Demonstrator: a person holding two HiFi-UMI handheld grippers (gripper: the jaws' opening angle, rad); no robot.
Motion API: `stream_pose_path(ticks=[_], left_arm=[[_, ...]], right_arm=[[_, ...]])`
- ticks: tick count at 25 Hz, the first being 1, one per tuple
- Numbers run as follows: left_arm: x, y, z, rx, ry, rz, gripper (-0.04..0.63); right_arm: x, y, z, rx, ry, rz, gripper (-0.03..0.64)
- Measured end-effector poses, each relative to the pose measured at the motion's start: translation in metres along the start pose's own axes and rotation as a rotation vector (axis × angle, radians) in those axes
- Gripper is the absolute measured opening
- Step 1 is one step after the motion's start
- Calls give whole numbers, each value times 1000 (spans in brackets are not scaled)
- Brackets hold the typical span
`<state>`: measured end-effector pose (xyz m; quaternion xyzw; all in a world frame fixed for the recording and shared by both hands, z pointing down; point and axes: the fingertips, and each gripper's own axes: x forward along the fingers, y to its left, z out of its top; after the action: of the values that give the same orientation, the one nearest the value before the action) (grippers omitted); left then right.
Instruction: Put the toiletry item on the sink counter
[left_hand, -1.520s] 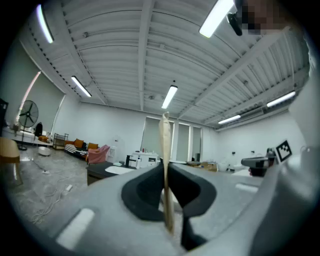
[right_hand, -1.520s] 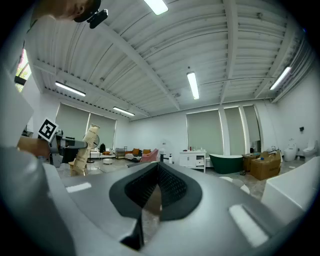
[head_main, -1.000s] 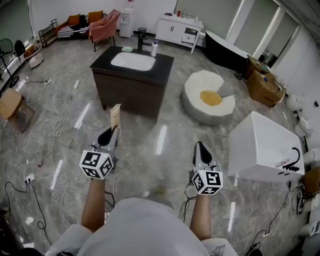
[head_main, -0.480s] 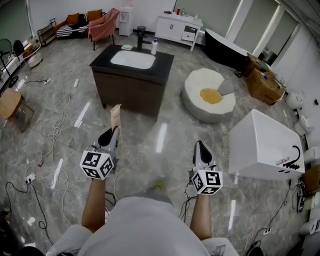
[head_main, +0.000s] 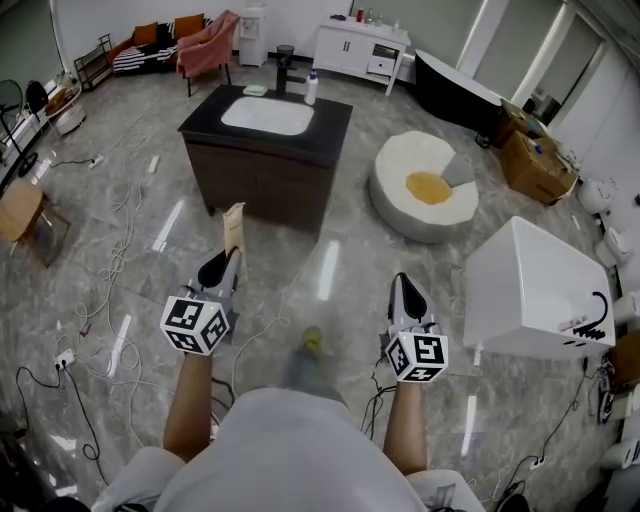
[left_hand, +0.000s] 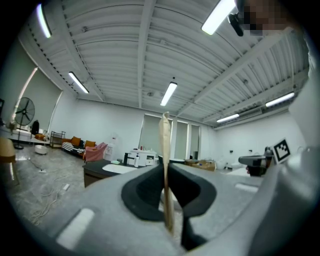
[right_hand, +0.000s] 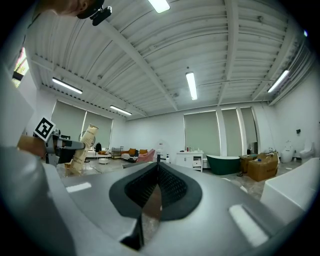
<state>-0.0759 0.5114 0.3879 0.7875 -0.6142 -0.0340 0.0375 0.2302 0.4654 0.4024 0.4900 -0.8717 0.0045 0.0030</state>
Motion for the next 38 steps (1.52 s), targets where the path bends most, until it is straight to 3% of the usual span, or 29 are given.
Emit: stream_pose_path(ticks=[10,25,38], left_arm=[[108,39,-9,5,31,2,20],[337,97,-8,2,78,14,21],[442,122,4,24,75,8,21]], right_arm=[[109,-45,-13,18,11,24,3],[313,-171,-18,38,38,27,3],[407,-216,-16,41,34,38,3]])
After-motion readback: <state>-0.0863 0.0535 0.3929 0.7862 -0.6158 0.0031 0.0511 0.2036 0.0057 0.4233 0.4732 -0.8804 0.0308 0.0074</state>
